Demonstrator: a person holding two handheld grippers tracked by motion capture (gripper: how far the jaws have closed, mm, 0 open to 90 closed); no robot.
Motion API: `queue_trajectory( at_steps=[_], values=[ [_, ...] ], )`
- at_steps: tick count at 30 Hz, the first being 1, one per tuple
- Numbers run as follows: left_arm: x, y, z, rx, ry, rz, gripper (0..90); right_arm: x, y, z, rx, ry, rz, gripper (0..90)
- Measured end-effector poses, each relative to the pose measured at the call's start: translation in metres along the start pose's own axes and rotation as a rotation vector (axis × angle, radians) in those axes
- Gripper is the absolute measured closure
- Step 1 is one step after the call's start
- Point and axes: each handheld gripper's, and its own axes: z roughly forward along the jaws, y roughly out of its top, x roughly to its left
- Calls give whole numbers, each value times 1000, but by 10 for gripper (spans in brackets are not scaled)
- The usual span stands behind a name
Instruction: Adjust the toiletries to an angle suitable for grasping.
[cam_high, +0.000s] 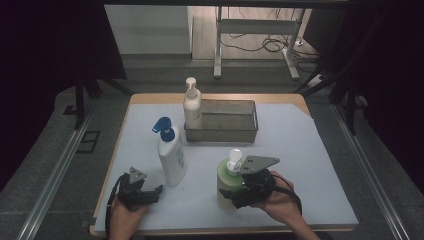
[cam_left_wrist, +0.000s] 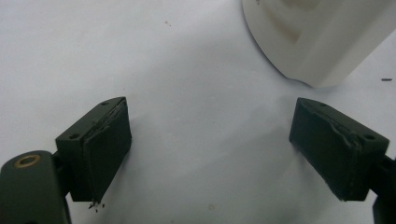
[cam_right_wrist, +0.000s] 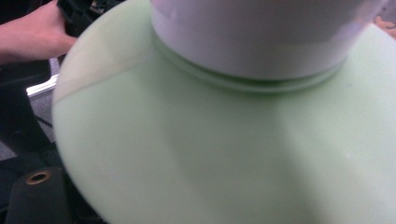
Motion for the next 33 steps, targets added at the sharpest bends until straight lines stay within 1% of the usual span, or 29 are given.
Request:
queue_trajectory(
  at_steps=[3,8,9,14,15,19,21,23,28,33],
  values=[
    [0,0,0,0,0,0,127,-6,4,2,-3,-7,14,124],
    [0,0,0,0,0,0,127,-11,10,4,-8,-11,23,124],
    [0,0,0,0,0,0,127,-14,13,5,-8,-16,24,124],
    [0,0,0,0,0,-1,127,-19,17,8,-9,-28,28,124],
    [0,0,0,-1,0,-1,127,-22,19,10,-10,-35,35,124],
    [0,0,0,-1,0,-1,127,-27,21,12,-9,-43,45,124],
    [0,0,0,0,0,-1,127,-33,24,14,-11,-52,53,124],
    [0,0,0,-1,0,-1,127,-35,25,14,-13,-56,58,124],
    [0,0,0,-1,0,-1,127,-43,35,16,-22,-80,63,124],
    [0,0,0,-1,0,-1,127,-49,44,18,-28,-89,67,124]
  ],
)
